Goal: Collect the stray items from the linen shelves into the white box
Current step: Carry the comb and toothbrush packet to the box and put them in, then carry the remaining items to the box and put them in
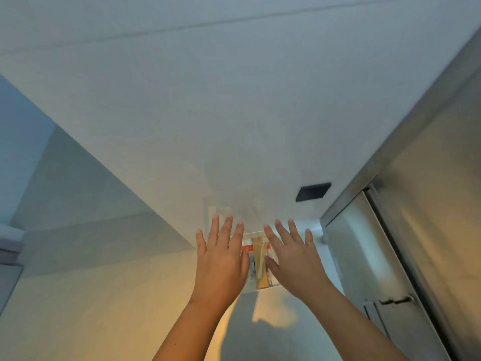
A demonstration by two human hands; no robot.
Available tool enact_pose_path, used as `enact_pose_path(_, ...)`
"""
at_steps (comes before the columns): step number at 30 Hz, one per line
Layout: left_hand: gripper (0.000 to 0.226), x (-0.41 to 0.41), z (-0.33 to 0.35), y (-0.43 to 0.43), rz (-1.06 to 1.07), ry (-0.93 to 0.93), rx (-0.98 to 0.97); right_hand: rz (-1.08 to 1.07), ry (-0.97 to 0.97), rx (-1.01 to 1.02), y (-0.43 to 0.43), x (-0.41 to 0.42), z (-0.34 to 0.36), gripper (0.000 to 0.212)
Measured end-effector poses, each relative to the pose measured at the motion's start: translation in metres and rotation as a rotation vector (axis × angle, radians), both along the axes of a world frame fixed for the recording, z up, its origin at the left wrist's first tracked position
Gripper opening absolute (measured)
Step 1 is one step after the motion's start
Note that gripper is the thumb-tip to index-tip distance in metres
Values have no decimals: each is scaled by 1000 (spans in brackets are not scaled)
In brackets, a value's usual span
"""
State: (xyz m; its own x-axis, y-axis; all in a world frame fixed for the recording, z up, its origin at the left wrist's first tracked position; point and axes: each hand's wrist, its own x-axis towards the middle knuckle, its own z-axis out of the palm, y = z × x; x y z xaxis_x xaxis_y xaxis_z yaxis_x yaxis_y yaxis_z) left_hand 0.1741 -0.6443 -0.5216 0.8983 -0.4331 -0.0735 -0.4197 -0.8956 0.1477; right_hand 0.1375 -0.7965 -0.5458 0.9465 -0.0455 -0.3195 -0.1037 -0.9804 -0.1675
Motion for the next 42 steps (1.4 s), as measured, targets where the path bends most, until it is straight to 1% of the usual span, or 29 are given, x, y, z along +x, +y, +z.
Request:
enact_pose_path(2, 54, -10, 48, -4, 24, -15, -57, -11, -40, 10, -1, -4, 45, 62)
enact_pose_path(5, 52, -26, 104, -10, -21, -136, -95, 2, -99, 20, -3, -10, 111, 61)
enact_pose_path(9, 52, -42, 172, -15, 0, -140, -120, 13, -197, 17, -10, -21, 191, 62)
enact_pose_path(13, 53, -57, 229, -18, 21, -249, -123, 25, -386, -13, -22, -36, 263, 64)
enact_pose_path(14, 53, -61, 242, -18, 25, -270, -129, 11, -355, -13, -23, -41, 278, 64)
enact_pose_path(16, 54, -66, 266, -19, 23, -306, -133, 12, -336, 1, -26, -48, 295, 63)
enact_pose_path(21, 55, -73, 314, -20, -11, -398, -183, -4, -465, 47, -20, -65, 347, 59)
enact_pose_path(27, 56, -59, 352, -13, -117, -462, -273, -120, -602, -82, -1, -72, 396, 61)
enact_pose_path(29, 56, -50, 362, -7, -169, -477, -295, -179, -576, -104, 10, -70, 409, 61)
enact_pose_path(32, 55, -33, 377, 6, -250, -502, -329, -259, -616, -118, 27, -67, 423, 62)
enact_pose_path(34, 54, -24, 385, 14, -300, -505, -350, -304, -659, -166, 39, -67, 430, 63)
enact_pose_path(36, 53, -17, 393, 20, -352, -499, -367, -343, -660, -194, 51, -66, 437, 62)
enact_pose_path(42, 49, -12, 406, 19, -542, -468, -427, -523, -564, -238, 71, -79, 450, 62)
